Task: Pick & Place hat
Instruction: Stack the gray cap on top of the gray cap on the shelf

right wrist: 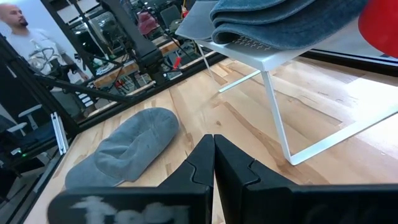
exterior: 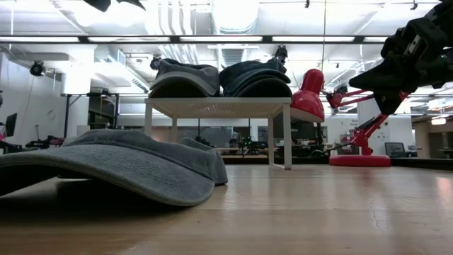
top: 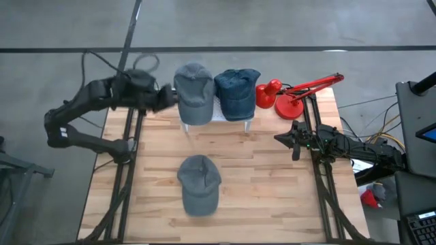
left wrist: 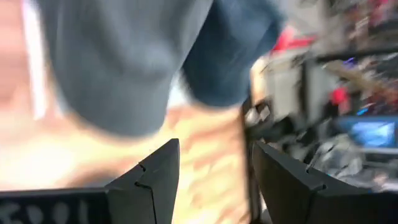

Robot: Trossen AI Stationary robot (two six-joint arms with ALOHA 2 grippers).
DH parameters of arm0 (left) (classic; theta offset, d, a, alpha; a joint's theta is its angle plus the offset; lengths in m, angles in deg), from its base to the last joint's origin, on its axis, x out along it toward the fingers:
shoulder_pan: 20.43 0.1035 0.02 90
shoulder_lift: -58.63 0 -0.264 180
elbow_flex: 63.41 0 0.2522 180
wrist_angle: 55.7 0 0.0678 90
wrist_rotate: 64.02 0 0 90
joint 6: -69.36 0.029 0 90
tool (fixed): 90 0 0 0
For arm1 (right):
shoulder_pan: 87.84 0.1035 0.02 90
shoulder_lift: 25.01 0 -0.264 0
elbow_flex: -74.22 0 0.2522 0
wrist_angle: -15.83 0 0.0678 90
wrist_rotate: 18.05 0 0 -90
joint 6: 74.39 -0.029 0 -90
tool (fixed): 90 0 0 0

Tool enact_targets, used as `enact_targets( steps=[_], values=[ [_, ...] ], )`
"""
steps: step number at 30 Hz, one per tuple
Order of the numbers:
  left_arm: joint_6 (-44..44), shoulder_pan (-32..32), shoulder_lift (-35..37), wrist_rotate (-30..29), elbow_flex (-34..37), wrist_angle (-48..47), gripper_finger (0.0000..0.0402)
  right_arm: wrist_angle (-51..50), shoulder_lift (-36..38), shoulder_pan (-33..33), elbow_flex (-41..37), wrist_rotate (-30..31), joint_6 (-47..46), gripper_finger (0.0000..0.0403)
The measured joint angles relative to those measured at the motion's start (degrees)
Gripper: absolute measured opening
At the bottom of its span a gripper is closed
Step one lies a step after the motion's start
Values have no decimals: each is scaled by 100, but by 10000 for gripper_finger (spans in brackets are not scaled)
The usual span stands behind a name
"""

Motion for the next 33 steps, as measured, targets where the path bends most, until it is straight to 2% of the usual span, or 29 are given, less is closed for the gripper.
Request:
enact_targets(
  steps=[8, 16, 22, 28, 33],
  values=[
    [-1700, -1768, -410, -155, 54, -1399, 194, 0, 0, 1, 0, 0, 0, 8],
    [-3062, -3001, -1225, -162, 258, -1571, 194, 0, 0, 0, 0, 2, 0, 8],
    [-3367, -3335, -2018, 41, 317, -1546, 194, 0, 0, 2, 1, 0, 0, 8],
    [-3054, -3344, -2709, 685, 357, -1496, 194, -1, 0, 2, 0, 0, 0, 8],
    [-3010, -3346, -3003, 850, 573, -1486, 194, 0, 0, 2, 0, 0, 0, 8]
  ],
)
